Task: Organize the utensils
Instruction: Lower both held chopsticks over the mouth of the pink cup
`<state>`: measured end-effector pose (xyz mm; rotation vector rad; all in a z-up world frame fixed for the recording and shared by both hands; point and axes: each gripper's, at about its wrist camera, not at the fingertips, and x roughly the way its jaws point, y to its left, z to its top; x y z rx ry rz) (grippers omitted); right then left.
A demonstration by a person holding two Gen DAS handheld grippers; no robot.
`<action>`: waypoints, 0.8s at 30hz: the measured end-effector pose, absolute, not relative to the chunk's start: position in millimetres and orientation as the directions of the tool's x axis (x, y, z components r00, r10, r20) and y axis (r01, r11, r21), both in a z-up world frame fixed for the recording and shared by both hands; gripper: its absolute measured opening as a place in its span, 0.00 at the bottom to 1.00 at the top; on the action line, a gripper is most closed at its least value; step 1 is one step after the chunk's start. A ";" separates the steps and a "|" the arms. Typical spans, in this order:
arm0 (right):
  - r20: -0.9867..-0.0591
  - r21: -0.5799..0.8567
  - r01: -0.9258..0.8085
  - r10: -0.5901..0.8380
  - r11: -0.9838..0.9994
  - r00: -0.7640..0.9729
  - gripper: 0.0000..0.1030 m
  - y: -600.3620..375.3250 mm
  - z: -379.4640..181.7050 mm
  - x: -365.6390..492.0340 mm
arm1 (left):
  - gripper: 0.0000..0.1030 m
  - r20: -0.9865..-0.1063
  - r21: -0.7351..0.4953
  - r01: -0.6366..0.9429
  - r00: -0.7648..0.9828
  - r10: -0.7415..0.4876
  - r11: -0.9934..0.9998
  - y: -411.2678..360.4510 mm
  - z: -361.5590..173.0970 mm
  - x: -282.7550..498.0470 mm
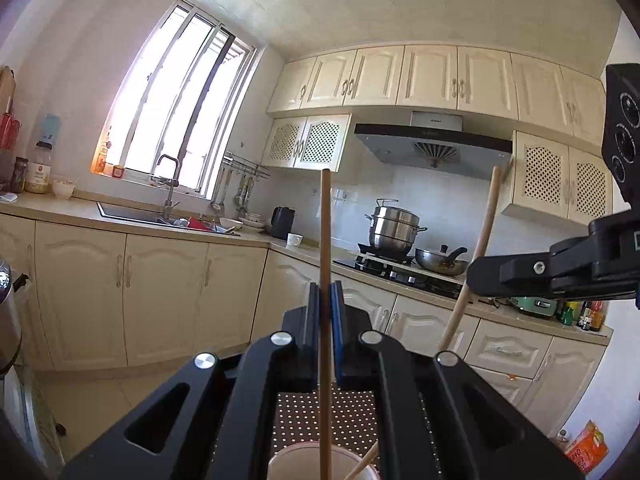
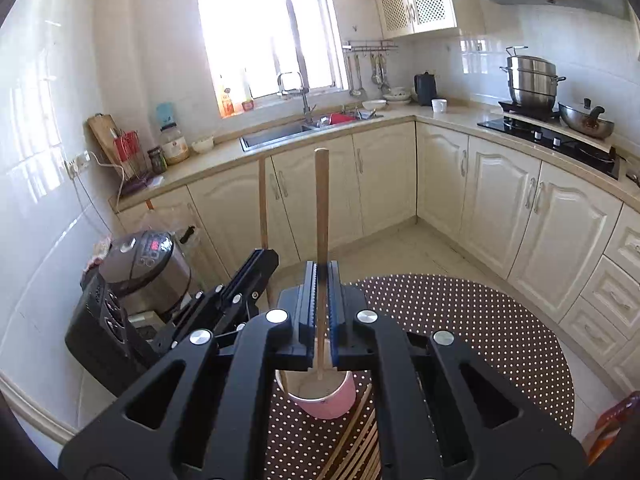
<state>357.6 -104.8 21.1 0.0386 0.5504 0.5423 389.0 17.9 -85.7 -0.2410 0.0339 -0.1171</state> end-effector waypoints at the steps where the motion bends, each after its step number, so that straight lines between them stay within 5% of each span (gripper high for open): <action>1: -0.499 0.184 -0.480 0.502 0.858 0.706 0.05 -103.8 14.8 360.1 | 0.06 -0.031 -0.241 0.116 0.991 -0.128 0.964 17.9 -89.9 390.0; 7: -0.547 0.202 -0.462 0.491 0.863 0.678 0.06 -103.3 -12.3 367.7 | 0.06 -0.048 -0.217 0.103 0.992 -0.116 0.971 16.4 -103.2 387.9; 16: -0.559 0.214 -0.464 0.498 0.859 0.663 0.06 -104.6 -19.7 364.4 | 0.06 0.130 -0.286 0.110 0.989 -0.075 0.952 26.4 -75.4 377.3; 24: -0.572 0.223 -0.467 0.502 0.856 0.649 0.06 -102.2 -30.3 367.4 | 0.06 0.056 -0.258 0.099 0.995 -0.087 0.961 17.7 -96.1 388.2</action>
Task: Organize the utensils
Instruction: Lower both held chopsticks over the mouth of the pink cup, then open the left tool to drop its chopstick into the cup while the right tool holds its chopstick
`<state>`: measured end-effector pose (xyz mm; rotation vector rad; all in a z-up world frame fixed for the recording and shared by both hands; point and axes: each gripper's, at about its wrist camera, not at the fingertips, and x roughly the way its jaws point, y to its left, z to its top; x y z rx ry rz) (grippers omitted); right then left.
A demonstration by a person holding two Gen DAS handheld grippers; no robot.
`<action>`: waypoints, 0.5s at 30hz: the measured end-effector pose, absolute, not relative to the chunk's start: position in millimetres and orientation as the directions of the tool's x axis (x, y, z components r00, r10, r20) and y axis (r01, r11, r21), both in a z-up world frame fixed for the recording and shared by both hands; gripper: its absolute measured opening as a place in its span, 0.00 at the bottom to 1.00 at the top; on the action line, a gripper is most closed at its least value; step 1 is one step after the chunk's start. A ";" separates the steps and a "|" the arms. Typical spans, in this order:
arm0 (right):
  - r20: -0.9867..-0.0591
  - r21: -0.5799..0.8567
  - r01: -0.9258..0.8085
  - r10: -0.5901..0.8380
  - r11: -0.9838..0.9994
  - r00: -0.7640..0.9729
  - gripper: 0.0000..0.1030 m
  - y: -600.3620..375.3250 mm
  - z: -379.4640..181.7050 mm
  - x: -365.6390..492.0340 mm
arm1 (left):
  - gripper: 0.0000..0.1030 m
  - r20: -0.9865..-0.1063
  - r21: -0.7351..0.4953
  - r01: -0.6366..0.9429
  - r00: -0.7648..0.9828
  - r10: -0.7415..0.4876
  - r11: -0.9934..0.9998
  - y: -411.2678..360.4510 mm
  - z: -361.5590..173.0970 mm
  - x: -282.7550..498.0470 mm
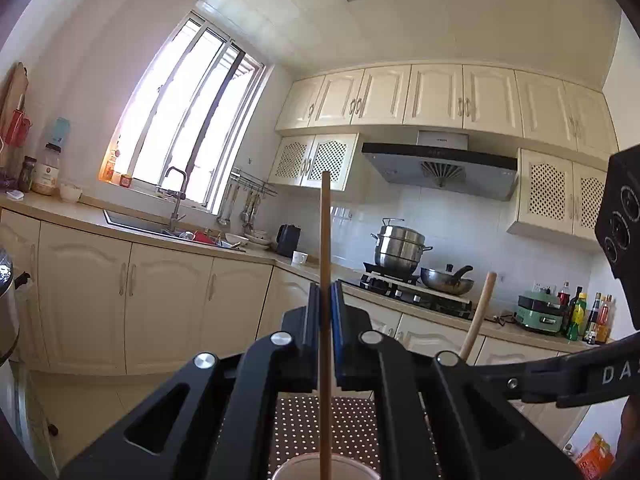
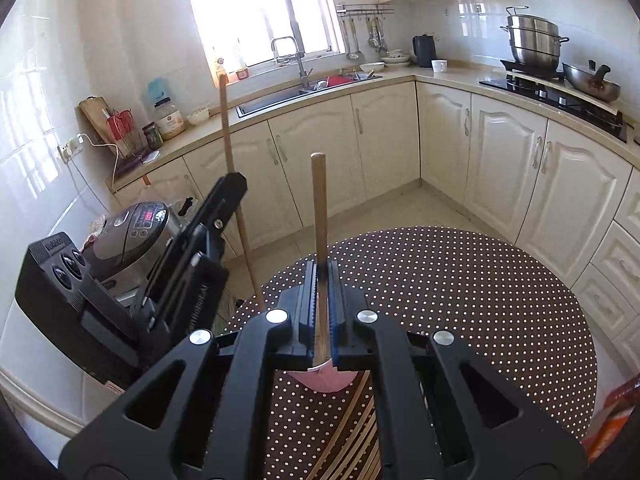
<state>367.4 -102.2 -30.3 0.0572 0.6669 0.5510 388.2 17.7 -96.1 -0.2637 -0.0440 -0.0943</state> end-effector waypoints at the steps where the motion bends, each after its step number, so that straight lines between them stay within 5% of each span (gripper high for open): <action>1: -0.571 0.225 -0.466 0.503 0.856 0.648 0.06 -102.0 -31.5 367.4 | 0.06 0.041 -0.254 0.099 0.995 -0.091 0.962 17.1 -98.4 388.5; 8: -0.576 0.242 -0.454 0.503 0.858 0.645 0.06 -103.0 -38.2 368.1 | 0.08 -0.057 -0.228 0.115 0.990 -0.131 0.967 13.4 -104.6 390.6; 10: -0.577 0.244 -0.449 0.501 0.859 0.645 0.06 -104.0 -39.6 368.3 | 0.26 -0.089 -0.233 0.110 0.987 -0.134 0.966 14.0 -105.4 390.5; 15: -0.585 0.250 -0.434 0.492 0.865 0.645 0.06 -103.1 -44.4 368.9 | 0.28 -0.112 -0.215 0.120 0.983 -0.146 0.969 15.8 -105.7 384.2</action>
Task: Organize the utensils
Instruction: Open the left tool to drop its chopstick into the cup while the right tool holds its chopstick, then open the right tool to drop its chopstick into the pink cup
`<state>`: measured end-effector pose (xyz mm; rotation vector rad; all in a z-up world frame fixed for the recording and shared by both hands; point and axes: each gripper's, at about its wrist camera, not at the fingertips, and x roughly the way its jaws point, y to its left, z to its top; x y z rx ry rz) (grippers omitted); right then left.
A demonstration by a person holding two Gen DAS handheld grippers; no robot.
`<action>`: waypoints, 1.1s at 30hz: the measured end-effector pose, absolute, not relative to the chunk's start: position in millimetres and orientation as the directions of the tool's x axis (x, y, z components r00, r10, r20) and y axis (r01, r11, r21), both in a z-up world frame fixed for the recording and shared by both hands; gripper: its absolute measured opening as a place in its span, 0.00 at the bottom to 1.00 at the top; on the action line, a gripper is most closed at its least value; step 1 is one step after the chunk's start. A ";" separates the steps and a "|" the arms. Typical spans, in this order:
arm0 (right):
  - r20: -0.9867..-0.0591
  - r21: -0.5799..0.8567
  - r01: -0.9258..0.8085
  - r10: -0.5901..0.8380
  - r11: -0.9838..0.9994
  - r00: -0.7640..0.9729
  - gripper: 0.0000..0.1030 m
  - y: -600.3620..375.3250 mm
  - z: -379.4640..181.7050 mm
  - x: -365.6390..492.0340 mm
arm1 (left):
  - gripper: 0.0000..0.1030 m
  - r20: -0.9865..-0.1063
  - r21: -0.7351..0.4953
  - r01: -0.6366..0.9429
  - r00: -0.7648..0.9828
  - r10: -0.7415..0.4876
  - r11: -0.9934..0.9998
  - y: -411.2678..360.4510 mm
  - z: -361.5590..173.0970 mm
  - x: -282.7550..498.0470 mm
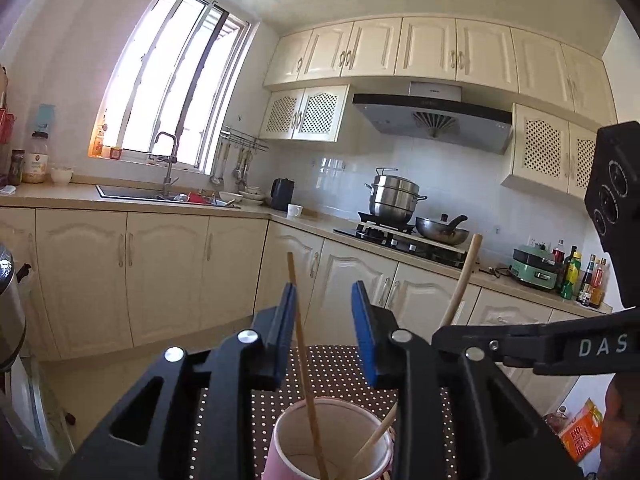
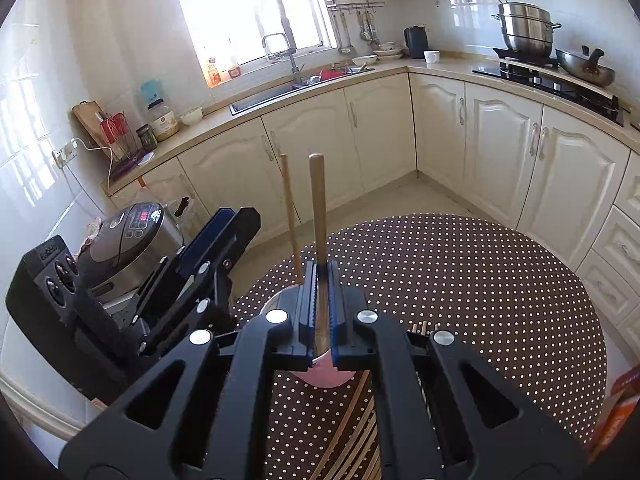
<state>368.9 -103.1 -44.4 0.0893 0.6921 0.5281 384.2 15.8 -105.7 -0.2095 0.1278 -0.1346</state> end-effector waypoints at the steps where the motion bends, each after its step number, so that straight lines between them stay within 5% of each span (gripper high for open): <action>1: -0.586 0.254 -0.433 0.494 0.865 0.643 0.06 -103.2 -45.5 368.8 | 0.29 -0.117 -0.213 0.121 0.982 -0.148 0.969 16.2 -105.3 382.8; 21: -0.591 0.259 -0.390 0.464 0.884 0.660 0.07 -101.4 -51.6 356.4 | 0.51 -0.203 -0.135 0.083 0.973 -0.109 0.987 15.6 -90.1 354.0; 33: -0.571 0.263 -0.380 0.461 0.887 0.679 0.08 -117.9 -42.2 338.7 | 0.52 -0.240 -0.139 0.083 0.964 -0.115 0.987 11.4 -80.9 339.4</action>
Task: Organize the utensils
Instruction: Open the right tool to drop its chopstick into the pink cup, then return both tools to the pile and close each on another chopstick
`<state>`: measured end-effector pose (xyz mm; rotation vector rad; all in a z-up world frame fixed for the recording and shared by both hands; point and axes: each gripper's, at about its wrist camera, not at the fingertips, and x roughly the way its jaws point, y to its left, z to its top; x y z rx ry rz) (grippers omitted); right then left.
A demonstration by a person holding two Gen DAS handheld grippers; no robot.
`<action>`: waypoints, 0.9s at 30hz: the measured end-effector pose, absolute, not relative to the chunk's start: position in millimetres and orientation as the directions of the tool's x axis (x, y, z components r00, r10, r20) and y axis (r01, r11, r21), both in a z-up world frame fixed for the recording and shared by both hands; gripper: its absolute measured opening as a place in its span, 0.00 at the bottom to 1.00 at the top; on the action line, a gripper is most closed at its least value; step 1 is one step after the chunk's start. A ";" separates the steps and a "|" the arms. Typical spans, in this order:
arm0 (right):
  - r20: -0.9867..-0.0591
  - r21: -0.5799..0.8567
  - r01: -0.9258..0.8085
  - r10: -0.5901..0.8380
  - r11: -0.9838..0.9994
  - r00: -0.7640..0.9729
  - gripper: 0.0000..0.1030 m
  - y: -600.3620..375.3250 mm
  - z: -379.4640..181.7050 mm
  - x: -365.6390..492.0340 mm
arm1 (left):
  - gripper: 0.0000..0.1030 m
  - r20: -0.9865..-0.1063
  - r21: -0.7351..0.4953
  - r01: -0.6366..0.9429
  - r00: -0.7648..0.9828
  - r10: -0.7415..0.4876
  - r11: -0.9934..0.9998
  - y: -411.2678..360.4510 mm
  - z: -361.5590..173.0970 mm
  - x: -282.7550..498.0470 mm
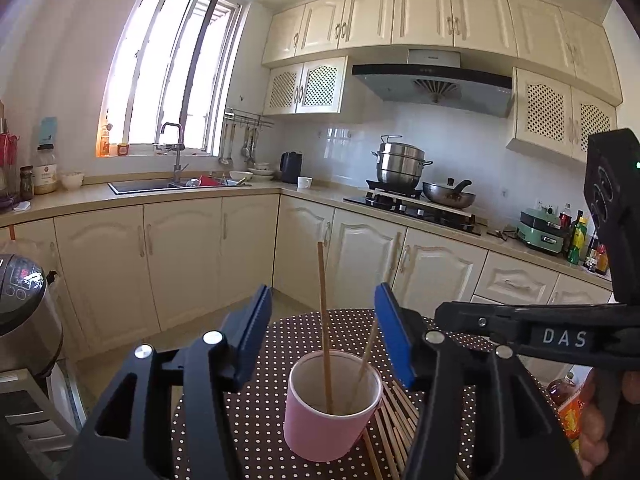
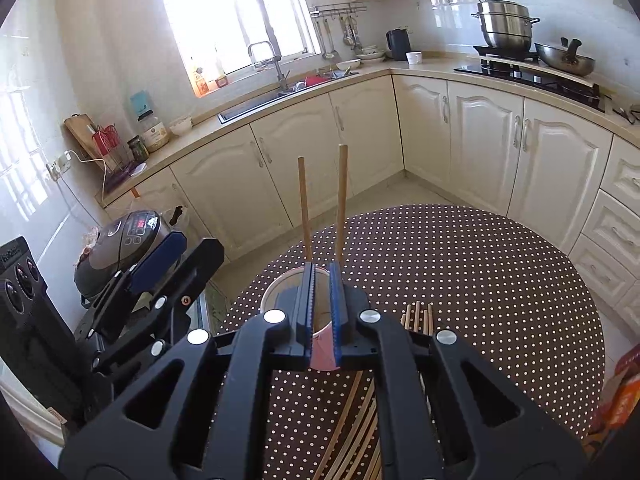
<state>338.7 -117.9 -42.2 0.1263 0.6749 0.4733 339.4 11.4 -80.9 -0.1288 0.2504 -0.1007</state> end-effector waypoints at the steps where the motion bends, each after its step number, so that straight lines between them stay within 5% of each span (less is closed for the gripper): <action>1: -0.570 0.263 -0.380 0.460 0.887 0.681 0.08 -120.2 -41.6 337.4 | 0.52 -0.251 -0.137 0.086 0.961 -0.118 0.987 9.7 -81.0 338.5; 14: -0.663 0.267 -0.334 0.424 0.904 0.617 0.09 -164.8 -77.6 327.4 | 0.52 -0.540 -0.039 0.165 0.827 -0.160 0.985 -38.0 -125.5 350.1; 19: -0.709 0.268 -0.318 0.410 0.909 0.574 0.38 -172.5 -101.6 327.0 | 0.52 -0.653 -0.040 0.174 0.741 -0.158 0.984 -52.4 -151.3 361.5; 27: -0.749 0.269 -0.276 0.381 0.923 0.542 0.39 -189.8 -131.5 333.1 | 0.52 -0.771 0.002 0.165 0.629 -0.104 0.986 -68.3 -188.6 383.0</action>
